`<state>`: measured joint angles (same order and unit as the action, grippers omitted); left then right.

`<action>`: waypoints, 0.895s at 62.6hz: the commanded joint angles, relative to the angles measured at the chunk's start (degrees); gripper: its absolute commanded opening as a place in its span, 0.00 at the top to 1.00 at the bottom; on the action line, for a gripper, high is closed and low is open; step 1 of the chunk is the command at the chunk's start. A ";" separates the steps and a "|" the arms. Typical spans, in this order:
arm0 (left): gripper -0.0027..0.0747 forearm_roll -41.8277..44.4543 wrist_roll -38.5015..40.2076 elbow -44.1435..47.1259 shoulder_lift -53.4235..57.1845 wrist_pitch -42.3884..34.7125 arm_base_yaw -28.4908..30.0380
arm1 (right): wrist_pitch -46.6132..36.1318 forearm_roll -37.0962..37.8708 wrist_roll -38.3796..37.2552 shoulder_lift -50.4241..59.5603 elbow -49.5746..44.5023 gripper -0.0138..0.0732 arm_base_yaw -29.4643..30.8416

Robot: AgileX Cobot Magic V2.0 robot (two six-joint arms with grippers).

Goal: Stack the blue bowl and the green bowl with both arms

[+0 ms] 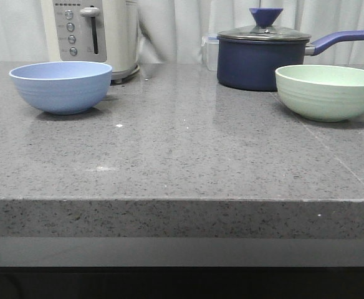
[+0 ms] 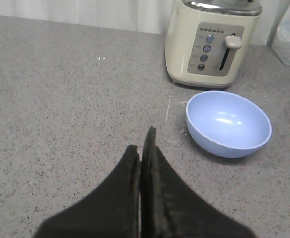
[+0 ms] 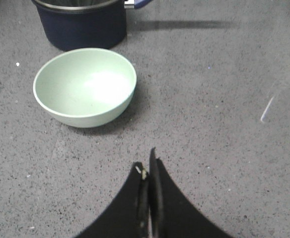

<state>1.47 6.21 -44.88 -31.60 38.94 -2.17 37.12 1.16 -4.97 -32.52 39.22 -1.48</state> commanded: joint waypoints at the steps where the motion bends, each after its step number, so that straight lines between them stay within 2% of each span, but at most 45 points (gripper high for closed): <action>1: 0.99 -0.58 0.06 -0.90 -1.70 -3.79 0.12 | -2.94 0.89 0.18 -1.33 1.48 0.90 0.23; 7: 0.97 -0.58 -0.24 -0.65 -2.72 -3.63 0.12 | -2.20 0.95 0.18 -1.75 1.48 0.89 0.23; 12: 0.82 -0.58 -0.56 -0.65 -2.98 -3.83 0.01 | -1.78 1.01 0.44 -1.75 1.48 0.80 0.23; 16: 0.63 -0.58 -0.56 -0.65 -2.98 -4.23 0.01 | -1.83 1.07 1.27 -1.75 1.48 0.67 0.23; 19: 0.49 -0.58 -0.56 -0.65 -2.98 -4.38 0.01 | -1.83 1.12 1.42 -1.75 1.48 0.53 0.23; 23: 0.39 -0.58 -0.56 -0.65 -2.98 -4.38 0.01 | -1.83 1.26 1.42 -1.75 1.48 0.36 0.23; 28: 0.37 -1.47 -0.56 -0.65 -2.98 -4.26 0.01 | -1.83 1.31 1.42 -1.75 1.48 0.23 0.23; 30: 0.37 -1.47 -0.56 -0.65 -2.98 -4.00 0.01 | -1.83 1.31 1.42 -1.75 1.48 0.21 0.23; 44: 0.37 -4.05 -2.22 -0.65 -2.98 -4.12 -0.57 | 0.59 -0.19 1.42 -3.76 3.83 0.22 0.23; 51: 0.37 -7.89 -6.81 -0.65 -2.98 -4.36 -3.63 | 4.69 -0.59 1.42 -8.02 7.36 0.22 0.23; 56: 0.37 -7.82 -7.07 -0.65 -2.98 -4.36 -6.91 | 7.00 -0.77 1.42 -11.62 10.10 0.22 0.23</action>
<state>-4.81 0.51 -44.02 -34.17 38.94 -6.08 45.03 0.82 -4.27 -40.69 44.95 -1.48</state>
